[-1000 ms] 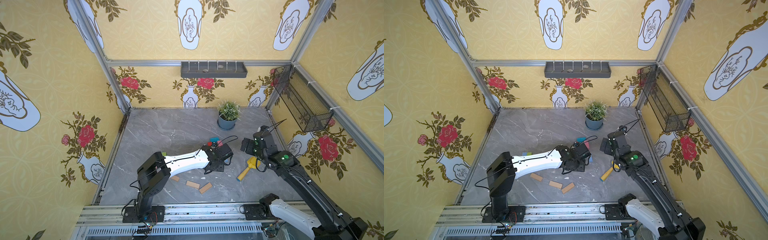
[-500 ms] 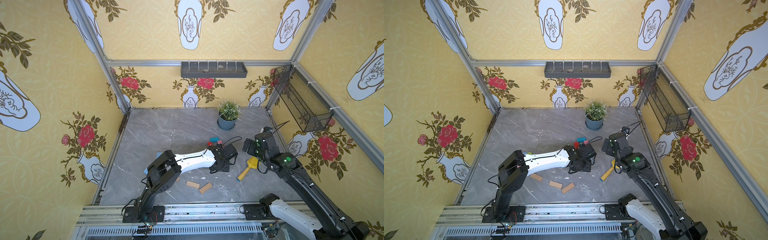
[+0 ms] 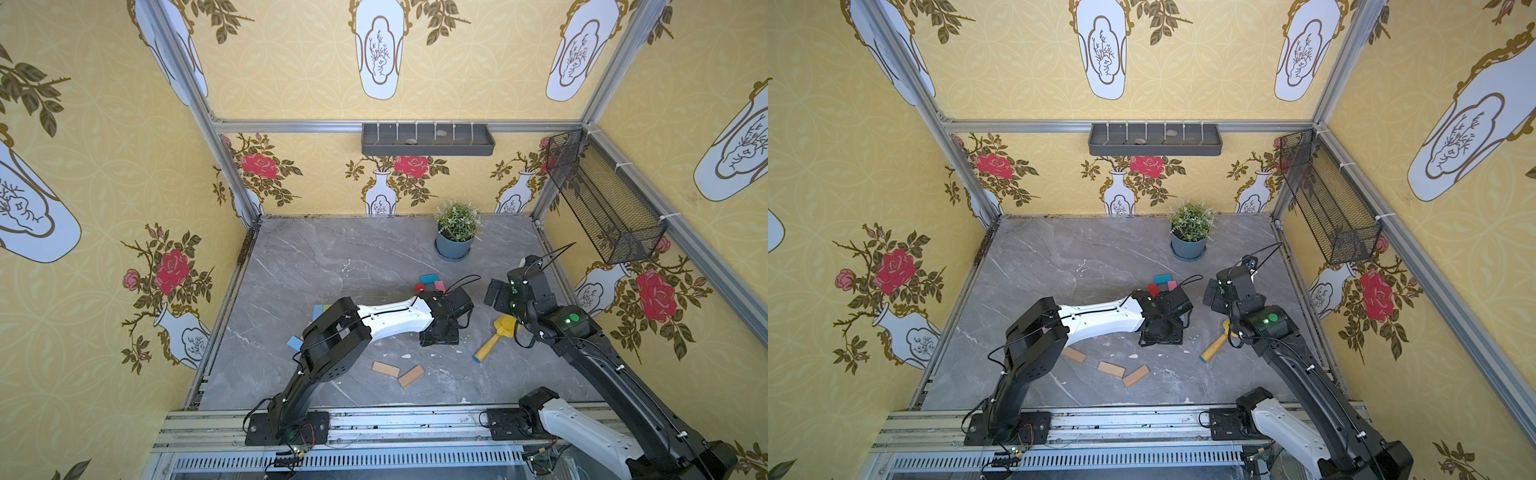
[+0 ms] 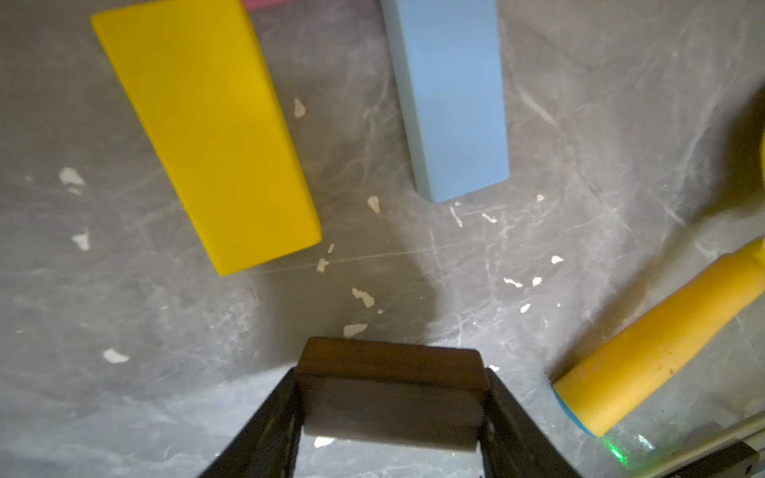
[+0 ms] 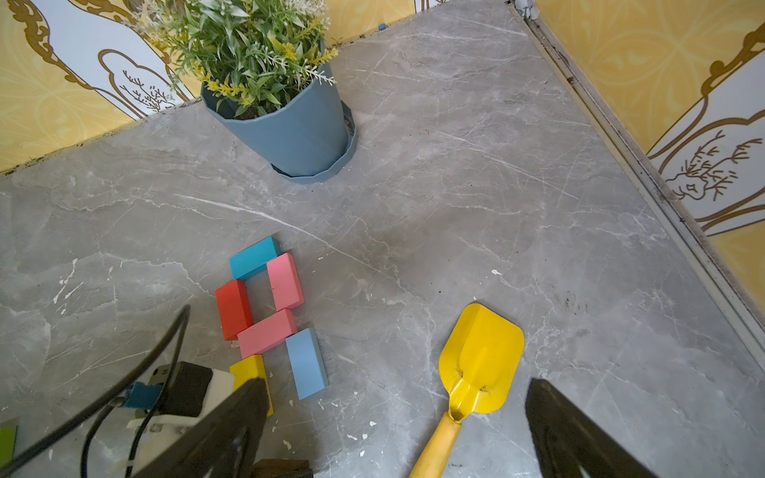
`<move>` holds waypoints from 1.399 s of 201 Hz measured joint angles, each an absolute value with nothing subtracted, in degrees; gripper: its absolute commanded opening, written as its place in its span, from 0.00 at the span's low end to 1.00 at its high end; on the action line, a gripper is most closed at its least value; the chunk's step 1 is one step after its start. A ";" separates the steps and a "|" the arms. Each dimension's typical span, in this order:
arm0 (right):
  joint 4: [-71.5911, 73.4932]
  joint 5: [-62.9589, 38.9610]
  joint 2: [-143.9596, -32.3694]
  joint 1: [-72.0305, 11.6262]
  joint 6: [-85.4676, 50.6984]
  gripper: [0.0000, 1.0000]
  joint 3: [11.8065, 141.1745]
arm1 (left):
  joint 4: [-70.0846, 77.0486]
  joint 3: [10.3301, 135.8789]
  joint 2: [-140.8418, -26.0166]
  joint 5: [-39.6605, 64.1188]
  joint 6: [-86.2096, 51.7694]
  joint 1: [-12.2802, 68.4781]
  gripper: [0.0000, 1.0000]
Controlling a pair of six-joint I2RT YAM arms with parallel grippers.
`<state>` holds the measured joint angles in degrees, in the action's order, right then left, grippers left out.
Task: Assemble the number 8 with building blocks
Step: Place the building block at the center of the board.
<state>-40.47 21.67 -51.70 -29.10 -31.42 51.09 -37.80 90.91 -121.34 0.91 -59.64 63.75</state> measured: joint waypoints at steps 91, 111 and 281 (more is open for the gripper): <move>-40.34 21.65 -52.14 -28.80 -30.79 1.00 50.61 | -36.82 91.02 -122.17 3.05 -59.64 63.18 0.62; -40.38 21.65 -52.12 -28.73 -30.79 1.00 50.48 | -36.77 91.02 -122.17 3.18 -59.64 63.18 0.67; -42.26 13.85 -52.93 -28.25 -31.46 0.98 50.30 | -28.86 74.89 -100.53 -6.61 -59.99 63.22 1.00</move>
